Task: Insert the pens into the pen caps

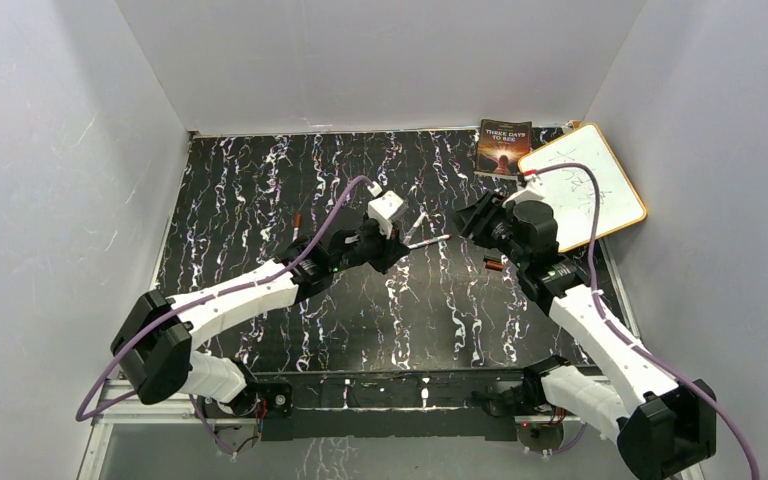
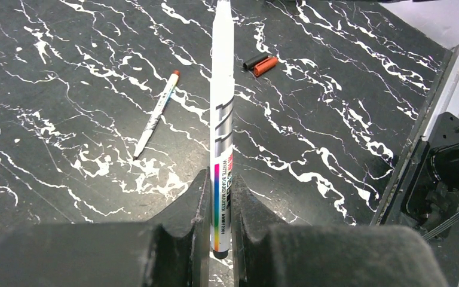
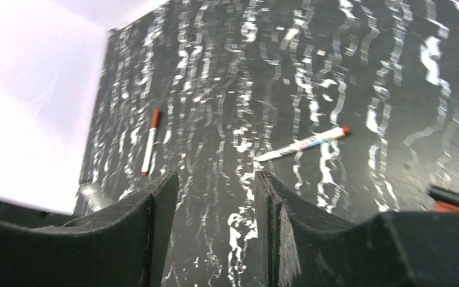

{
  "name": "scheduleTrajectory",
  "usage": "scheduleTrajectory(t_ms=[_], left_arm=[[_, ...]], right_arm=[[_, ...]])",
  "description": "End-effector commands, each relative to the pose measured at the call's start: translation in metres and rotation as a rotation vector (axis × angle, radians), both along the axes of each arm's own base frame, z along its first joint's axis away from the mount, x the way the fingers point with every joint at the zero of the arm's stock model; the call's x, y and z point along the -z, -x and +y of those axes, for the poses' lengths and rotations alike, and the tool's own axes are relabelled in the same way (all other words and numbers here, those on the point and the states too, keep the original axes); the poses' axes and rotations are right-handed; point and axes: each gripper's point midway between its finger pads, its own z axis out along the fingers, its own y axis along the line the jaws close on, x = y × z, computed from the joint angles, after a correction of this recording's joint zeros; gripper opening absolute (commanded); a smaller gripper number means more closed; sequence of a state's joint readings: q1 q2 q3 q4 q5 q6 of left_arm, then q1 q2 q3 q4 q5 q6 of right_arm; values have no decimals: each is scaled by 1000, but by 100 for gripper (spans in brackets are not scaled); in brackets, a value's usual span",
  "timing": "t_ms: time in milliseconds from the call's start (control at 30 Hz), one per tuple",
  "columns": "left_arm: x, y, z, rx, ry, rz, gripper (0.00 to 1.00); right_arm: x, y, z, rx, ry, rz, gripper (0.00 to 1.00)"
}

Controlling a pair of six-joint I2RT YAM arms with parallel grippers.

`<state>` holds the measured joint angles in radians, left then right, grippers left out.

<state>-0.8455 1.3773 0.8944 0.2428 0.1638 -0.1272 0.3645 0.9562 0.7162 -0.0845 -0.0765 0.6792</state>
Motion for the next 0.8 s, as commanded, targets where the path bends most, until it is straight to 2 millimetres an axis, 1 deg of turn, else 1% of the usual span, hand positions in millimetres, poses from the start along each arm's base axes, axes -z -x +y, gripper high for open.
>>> scheduleTrajectory(t_ms=[0, 67, 167, 200, 333, 433, 500, 533, 600, 767], left_arm=[[-15, -2, 10, -27, 2, -42, 0], [-19, -1, 11, -25, 13, -54, 0], [-23, -1, 13, -19, 12, -72, 0], [-24, 0, 13, -18, 9, -75, 0], [-24, 1, 15, -12, 0, -84, 0], [-25, 2, 17, -11, 2, -90, 0], [-27, 3, 18, -9, 7, -96, 0], [-28, 4, 19, -7, 9, -97, 0], [-29, 4, 20, -8, 11, -101, 0], [-29, 4, 27, -22, -1, -109, 0]], right_arm=[[38, -6, -43, 213, 21, 117, 44], [56, -7, -59, 286, 41, 167, 37], [73, -9, -79, 363, 67, 210, 5], [78, -9, -86, 389, 81, 225, 0], [100, -10, -107, 470, 126, 292, 0], [113, -11, -118, 518, 158, 330, 15], [117, -12, -123, 541, 176, 332, 22], [119, -13, -126, 554, 182, 332, 24], [124, -15, -130, 569, 187, 334, 23], [144, -17, -133, 549, 210, 366, 5]])
